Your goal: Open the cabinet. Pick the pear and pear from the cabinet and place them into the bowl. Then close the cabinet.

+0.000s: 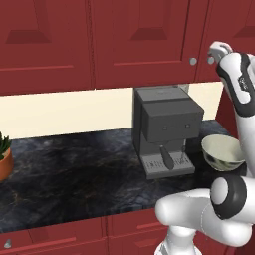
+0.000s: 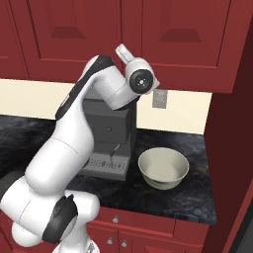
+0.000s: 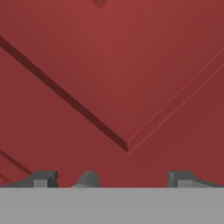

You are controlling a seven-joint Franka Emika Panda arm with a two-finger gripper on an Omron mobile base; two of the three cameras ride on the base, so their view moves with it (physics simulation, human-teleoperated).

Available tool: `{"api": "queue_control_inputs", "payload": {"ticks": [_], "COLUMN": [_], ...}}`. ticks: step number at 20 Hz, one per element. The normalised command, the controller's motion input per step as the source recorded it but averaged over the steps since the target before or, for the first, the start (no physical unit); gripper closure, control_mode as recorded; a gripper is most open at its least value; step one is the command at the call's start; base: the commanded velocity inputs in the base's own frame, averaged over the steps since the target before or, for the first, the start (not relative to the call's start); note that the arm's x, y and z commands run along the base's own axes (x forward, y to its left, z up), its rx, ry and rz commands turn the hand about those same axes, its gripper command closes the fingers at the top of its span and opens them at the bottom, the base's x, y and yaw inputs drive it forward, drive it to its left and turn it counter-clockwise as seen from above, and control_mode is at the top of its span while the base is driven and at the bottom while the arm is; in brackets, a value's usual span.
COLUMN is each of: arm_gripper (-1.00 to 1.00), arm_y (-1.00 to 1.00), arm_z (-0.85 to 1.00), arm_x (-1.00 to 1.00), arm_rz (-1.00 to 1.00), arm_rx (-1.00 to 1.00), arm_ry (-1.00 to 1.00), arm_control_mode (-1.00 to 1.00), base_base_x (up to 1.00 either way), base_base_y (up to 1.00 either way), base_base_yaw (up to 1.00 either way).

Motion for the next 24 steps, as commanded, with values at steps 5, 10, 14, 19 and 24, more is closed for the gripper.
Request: {"api": "queue_control_inputs", "payload": {"ticks": [5, 10, 14, 19, 24], "arm_gripper": [-1.00, -1.00, -1.00, 1.00, 1.00], "arm_y": [0.00, 0.05, 0.05, 0.13, 0.23], "arm_z": [0.00, 0.00, 0.00, -0.06, -0.24], "arm_x": [0.16, 0.15, 0.14, 0.19, 0.24], "arm_rz": [0.00, 0.00, 0.00, 0.00, 0.00], "arm_rx": [0.00, 0.00, 0.00, 0.00, 0.00], "arm_ry": [0.00, 0.00, 0.00, 0.00, 0.00], "arm_control_mode": [-1.00, -1.00, -1.00, -1.00, -1.00], "base_base_x": [0.00, 0.00, 0.00, 0.00, 0.00], "base_base_y": [0.00, 0.00, 0.00, 0.00, 0.00], "base_base_yaw": [0.00, 0.00, 0.00, 0.00, 0.00]}}
